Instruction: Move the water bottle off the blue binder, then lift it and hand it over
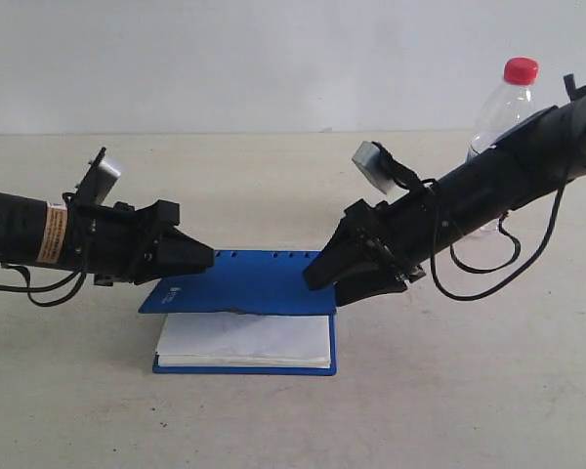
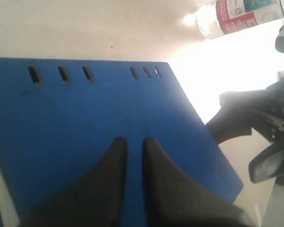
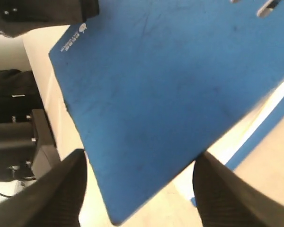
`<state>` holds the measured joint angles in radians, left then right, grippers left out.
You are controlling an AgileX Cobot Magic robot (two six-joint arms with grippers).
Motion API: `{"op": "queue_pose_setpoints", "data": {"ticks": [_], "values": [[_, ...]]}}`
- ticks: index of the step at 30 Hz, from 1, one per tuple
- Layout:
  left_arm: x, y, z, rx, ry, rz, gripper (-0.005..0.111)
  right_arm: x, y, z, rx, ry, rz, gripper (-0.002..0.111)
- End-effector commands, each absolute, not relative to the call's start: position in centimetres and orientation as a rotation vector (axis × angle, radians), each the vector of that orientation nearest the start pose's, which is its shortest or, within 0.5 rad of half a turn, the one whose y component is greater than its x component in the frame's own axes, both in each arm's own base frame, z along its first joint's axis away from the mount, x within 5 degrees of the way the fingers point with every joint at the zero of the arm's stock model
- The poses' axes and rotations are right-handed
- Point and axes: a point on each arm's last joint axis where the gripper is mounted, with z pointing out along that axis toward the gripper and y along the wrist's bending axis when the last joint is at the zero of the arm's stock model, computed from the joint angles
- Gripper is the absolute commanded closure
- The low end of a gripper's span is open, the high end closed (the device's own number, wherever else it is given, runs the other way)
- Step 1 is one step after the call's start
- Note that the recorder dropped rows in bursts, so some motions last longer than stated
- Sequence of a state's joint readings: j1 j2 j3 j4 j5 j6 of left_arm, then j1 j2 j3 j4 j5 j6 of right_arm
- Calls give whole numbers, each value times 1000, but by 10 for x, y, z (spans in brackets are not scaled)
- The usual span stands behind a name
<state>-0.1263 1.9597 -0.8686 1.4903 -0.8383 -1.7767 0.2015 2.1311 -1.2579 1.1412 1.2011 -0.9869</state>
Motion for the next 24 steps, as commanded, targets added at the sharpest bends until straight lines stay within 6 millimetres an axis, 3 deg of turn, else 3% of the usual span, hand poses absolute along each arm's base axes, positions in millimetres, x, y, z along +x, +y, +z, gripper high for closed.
{"op": "queue_pose_setpoints", "data": {"ticks": [1, 5, 8, 12, 15, 18, 22, 24], "values": [[320, -109, 120, 308, 2423, -1175, 102, 364, 142, 148, -817, 2626, 1392, 50], [319, -109, 120, 381, 2405, -1154, 102, 374, 120, 172, -949, 2697, 1107, 50], [318, -111, 122, 443, 2369, -1176, 102, 380, 102, 194, -916, 2717, 974, 50], [317, -111, 122, 483, 2347, -1177, 102, 383, 98, 218, -738, 2639, 1086, 50], [324, -103, 114, 397, 2420, -1002, 100, 382, 112, 225, -684, 2578, 1199, 50], [330, -91, 108, 230, 2494, -875, 81, 377, 126, 221, -766, 2603, 1176, 50], [333, -82, 108, -38, 2542, -928, 44, 373, 139, 206, -833, 2668, 1150, 50], [333, -81, 108, -74, 2549, -936, 37, 373, 142, 199, -825, 2695, 1157, 50]]}}
